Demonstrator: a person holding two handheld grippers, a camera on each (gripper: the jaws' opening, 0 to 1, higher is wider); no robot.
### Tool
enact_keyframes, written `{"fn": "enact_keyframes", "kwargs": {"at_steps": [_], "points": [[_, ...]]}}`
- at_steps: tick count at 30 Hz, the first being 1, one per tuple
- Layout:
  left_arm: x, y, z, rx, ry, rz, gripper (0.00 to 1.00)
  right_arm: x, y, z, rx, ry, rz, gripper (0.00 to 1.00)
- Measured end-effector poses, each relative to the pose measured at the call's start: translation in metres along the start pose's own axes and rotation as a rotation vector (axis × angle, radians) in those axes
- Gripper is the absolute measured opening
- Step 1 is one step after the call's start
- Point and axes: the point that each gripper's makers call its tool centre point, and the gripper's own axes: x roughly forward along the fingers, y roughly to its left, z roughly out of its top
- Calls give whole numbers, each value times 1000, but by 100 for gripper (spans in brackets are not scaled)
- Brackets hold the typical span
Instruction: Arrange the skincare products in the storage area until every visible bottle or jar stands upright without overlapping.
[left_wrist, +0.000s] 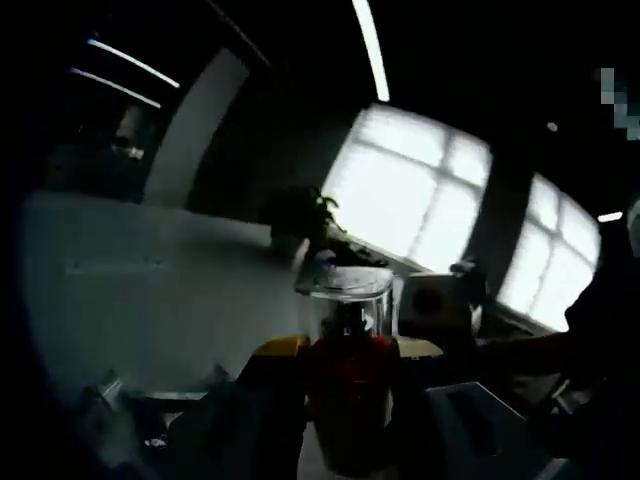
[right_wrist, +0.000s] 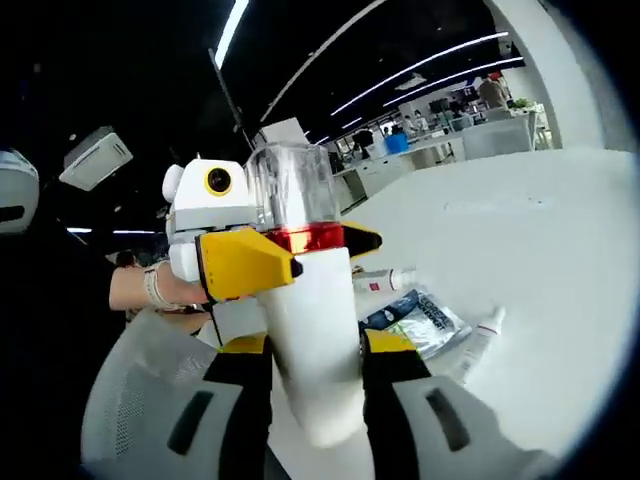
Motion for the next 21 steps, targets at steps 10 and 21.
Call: {"fn": "enact_keyframes", "kwargs": {"at_steps": [10, 21], "points": [[23, 3, -10, 70, 37, -5, 27, -12, -36, -13, -122, 59, -165, 36], [35, 11, -38, 194, 161, 5, 27, -1, -58, -38, -192, 84, -191, 34]]}}
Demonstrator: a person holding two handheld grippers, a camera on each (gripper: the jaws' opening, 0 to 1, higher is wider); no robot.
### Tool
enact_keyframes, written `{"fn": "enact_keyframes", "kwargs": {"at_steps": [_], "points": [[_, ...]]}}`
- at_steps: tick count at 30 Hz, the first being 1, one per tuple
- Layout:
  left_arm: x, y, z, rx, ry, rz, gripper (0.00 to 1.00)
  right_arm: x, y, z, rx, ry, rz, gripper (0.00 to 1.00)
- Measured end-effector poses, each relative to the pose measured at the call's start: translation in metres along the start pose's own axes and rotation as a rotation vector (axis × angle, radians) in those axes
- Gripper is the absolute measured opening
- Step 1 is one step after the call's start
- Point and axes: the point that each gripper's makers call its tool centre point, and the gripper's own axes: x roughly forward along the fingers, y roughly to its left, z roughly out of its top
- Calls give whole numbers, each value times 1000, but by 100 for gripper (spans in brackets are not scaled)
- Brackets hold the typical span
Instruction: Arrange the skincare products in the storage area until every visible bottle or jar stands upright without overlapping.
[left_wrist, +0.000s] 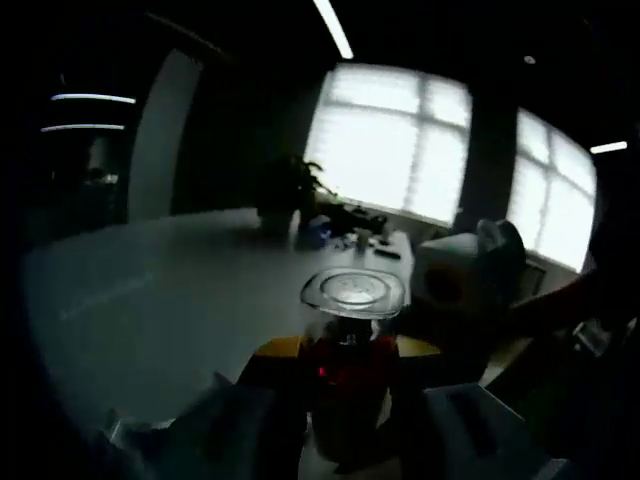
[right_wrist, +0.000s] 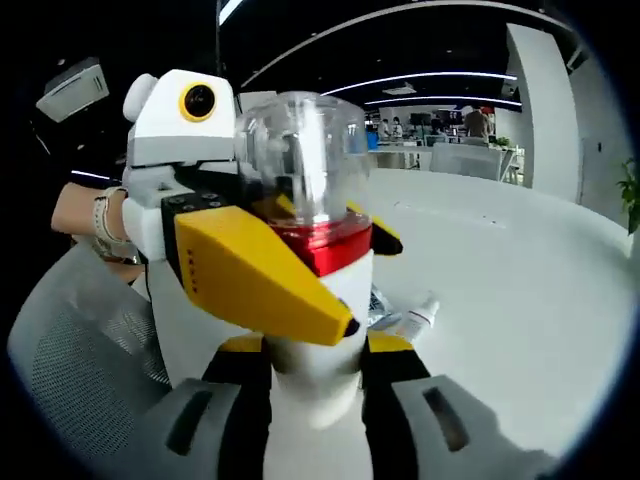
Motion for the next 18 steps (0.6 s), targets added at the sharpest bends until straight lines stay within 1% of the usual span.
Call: {"fn": "enact_keyframes", "kwargs": {"at_steps": [2, 6, 8, 14, 18], "points": [[0, 0, -1, 21, 4, 2, 27, 1, -1, -1, -15, -6, 1, 34], [0, 0, -3, 59, 10, 3, 27, 3, -4, -1, -77, -17, -20, 34], [2, 0, -4, 76, 14, 9, 27, 5, -5, -1, -88, -21, -21, 34], [4, 0, -11, 91, 38, 18, 28, 9, -5, -7, -94, -39, -19, 34], [4, 1, -18, 99, 46, 16, 28, 11, -1, -11, -118, -34, -11, 34]]}}
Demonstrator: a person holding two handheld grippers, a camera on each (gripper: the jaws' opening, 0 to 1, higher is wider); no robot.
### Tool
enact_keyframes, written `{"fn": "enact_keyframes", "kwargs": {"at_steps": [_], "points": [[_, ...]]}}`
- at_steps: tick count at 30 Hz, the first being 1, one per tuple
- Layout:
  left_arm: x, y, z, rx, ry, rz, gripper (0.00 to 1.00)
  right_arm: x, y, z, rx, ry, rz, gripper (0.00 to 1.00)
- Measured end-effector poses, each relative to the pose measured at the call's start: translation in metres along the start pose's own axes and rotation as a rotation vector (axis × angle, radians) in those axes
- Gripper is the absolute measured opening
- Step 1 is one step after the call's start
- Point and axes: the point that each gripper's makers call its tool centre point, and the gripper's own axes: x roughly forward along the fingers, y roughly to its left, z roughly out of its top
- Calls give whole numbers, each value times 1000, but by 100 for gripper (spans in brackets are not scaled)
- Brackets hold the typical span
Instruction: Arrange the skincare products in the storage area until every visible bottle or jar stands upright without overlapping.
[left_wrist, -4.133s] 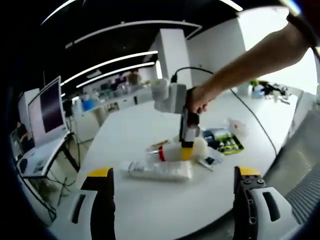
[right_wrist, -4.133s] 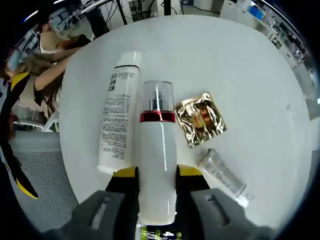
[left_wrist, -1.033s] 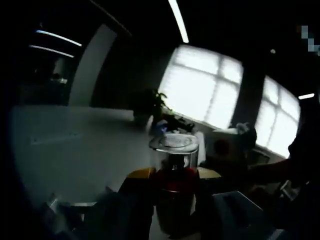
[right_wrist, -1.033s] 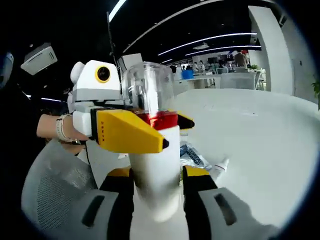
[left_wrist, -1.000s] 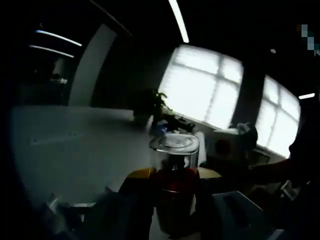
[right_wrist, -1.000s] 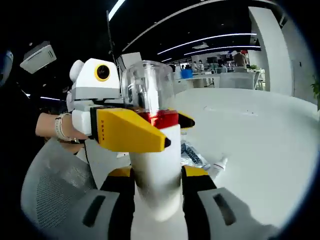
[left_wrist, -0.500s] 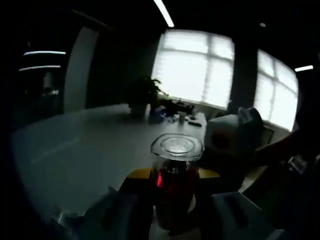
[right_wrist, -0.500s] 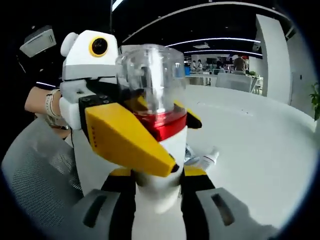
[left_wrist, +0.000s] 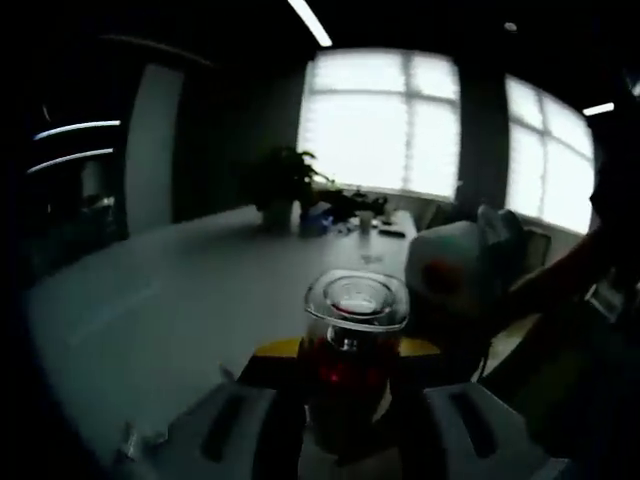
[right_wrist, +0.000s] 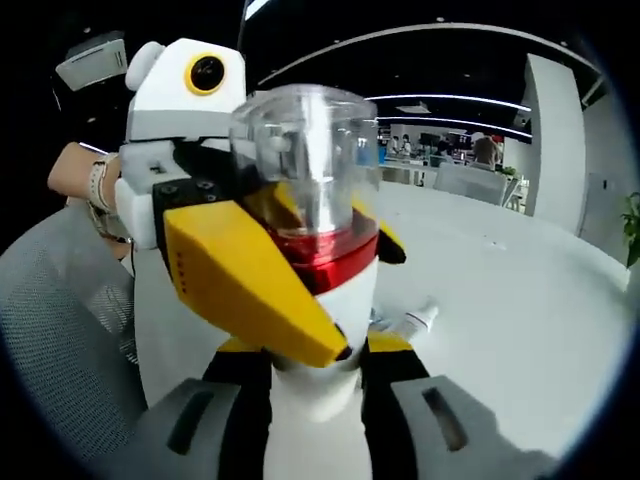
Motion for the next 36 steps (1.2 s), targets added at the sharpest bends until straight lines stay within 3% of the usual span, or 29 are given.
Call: {"fn": "enact_keyframes", "kwargs": {"at_steps": [3, 4, 16, 24, 32, 36], "points": [[0, -2, -5, -2, -3, -10, 28, 1, 3, -5, -2, -6, 4, 34], [1, -3, -4, -4, -19, -10, 28, 2, 2, -1, 11, -35, -5, 34], [1, -2, -6, 15, -27, 1, 28, -1, 5, -1, 11, -59, 29, 34], [-1, -2, -6, 46, -41, -37, 28, 0, 7, -1, 14, -19, 4, 35], [-1, -4, -5, 65, -40, -49, 28, 0, 5, -2, -16, -31, -12, 35], [0, -5, -5, 107, -37, -38, 29, 1, 5, -4, -111, -4, -31, 37]]}}
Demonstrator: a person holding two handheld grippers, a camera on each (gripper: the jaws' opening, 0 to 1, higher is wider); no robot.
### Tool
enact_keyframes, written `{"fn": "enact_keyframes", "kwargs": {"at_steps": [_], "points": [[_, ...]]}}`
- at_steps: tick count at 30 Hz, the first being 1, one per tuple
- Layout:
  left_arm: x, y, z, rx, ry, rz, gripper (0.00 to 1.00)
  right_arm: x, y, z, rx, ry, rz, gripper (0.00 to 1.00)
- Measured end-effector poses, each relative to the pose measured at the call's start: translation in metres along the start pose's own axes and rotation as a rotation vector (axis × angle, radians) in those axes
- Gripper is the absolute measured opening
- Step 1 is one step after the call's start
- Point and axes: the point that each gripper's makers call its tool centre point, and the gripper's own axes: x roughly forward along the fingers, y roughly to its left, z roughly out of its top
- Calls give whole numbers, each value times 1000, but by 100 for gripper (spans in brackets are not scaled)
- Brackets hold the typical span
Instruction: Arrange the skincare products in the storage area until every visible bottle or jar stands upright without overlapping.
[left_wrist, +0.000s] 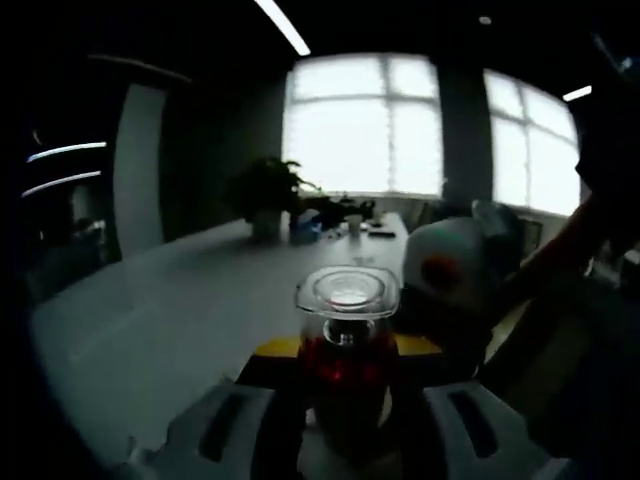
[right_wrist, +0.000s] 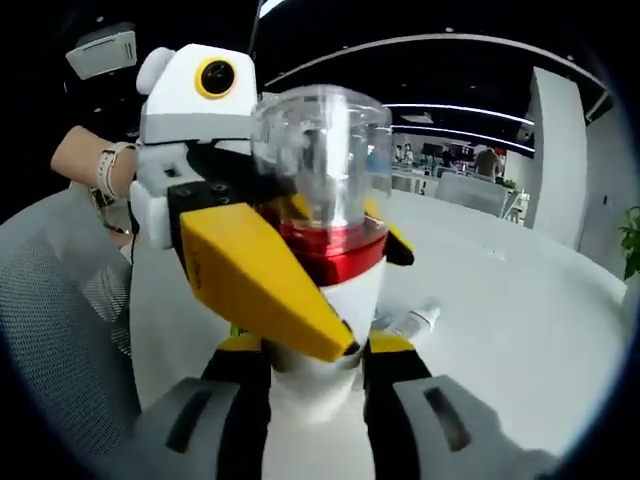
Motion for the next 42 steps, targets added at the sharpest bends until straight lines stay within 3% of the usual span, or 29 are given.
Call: {"fn": "enact_keyframes", "kwargs": {"at_steps": [3, 7, 10, 13, 26, 29, 33, 36, 38, 42], "points": [[-3, 1, 2, -14, 0, 9, 32, -1, 1, 3, 11, 3, 7, 44], [-12, 4, 2, -12, 28, 41, 46, -5, -4, 7, 28, 29, -6, 50], [-23, 5, -1, 16, 54, 57, 46, -10, -7, 13, 42, 28, -19, 52], [-33, 5, -1, 12, 63, 76, 54, -14, -8, 20, 49, 32, -31, 56], [-97, 22, -4, -12, 131, 271, 76, -31, 8, 40, 86, 87, -32, 78], [-115, 30, -9, -39, 157, 339, 84, -34, 11, 41, 94, 113, -39, 84], [-131, 34, -14, -57, 185, 387, 88, -37, 17, 44, 103, 124, -27, 90], [-141, 31, -21, -81, 224, 408, 95, -40, 16, 45, 84, 140, -45, 94], [-147, 30, -25, -67, 229, 418, 95, -42, 14, 48, 73, 146, -58, 99], [-161, 26, -35, -97, 267, 438, 97, -45, 14, 56, 76, 146, -47, 99]]}}
